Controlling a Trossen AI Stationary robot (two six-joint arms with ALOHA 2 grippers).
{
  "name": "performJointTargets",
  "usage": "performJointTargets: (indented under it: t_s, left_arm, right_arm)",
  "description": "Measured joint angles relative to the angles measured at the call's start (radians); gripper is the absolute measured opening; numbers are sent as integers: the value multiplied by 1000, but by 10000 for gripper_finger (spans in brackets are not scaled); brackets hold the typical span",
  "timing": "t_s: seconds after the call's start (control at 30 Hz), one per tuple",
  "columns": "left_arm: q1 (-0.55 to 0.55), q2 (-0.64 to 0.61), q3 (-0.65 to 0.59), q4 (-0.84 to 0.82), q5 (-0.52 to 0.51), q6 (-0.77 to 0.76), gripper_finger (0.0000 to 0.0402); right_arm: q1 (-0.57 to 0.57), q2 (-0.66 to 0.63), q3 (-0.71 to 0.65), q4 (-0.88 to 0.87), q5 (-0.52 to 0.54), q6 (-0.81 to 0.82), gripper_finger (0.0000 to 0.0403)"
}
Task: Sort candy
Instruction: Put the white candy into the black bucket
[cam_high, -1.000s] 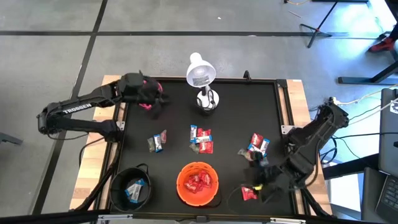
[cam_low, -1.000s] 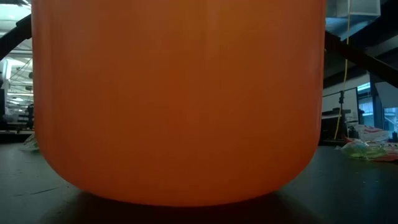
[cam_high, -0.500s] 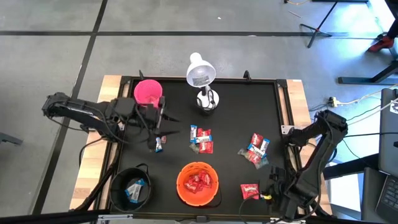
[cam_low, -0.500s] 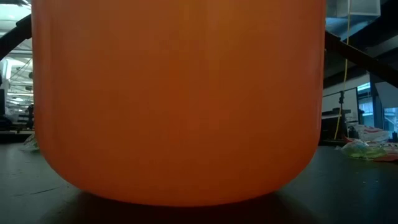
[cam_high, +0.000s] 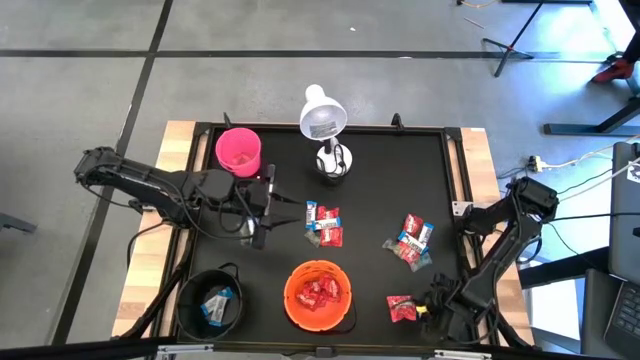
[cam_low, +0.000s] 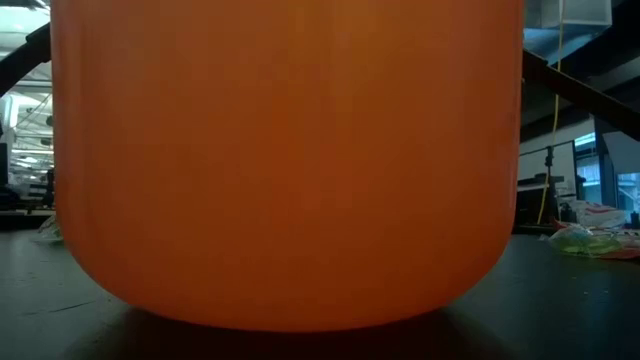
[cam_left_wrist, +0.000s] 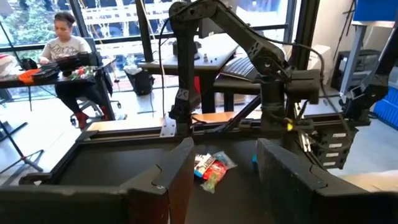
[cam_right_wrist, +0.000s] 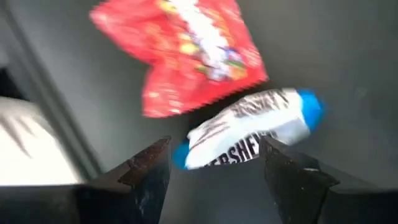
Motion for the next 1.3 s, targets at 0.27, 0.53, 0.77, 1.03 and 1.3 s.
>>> performJointTargets:
  t_s: [0.27,0.53,0.77,1.03,1.3]
  left_arm:
    - [0,1,0,3,-16,-6,163]
    - [0,1,0,3,-31,-11,163]
    - [0,0,0,3,-48,-15,163]
    - [0,5,0,4,-44,-21,163]
    - [0,74,0,19,-2,-38,163]
  right_arm:
    - [0,0,-47,-5,-21,48,219]
    - [0,0,-47,-43,-45,45,74]
    - [0,-1,-43,-117,-46,61,27]
    - [0,-5,94,-341,45,43,12]
    - [-10,-7,303,-499,365,-51,16]
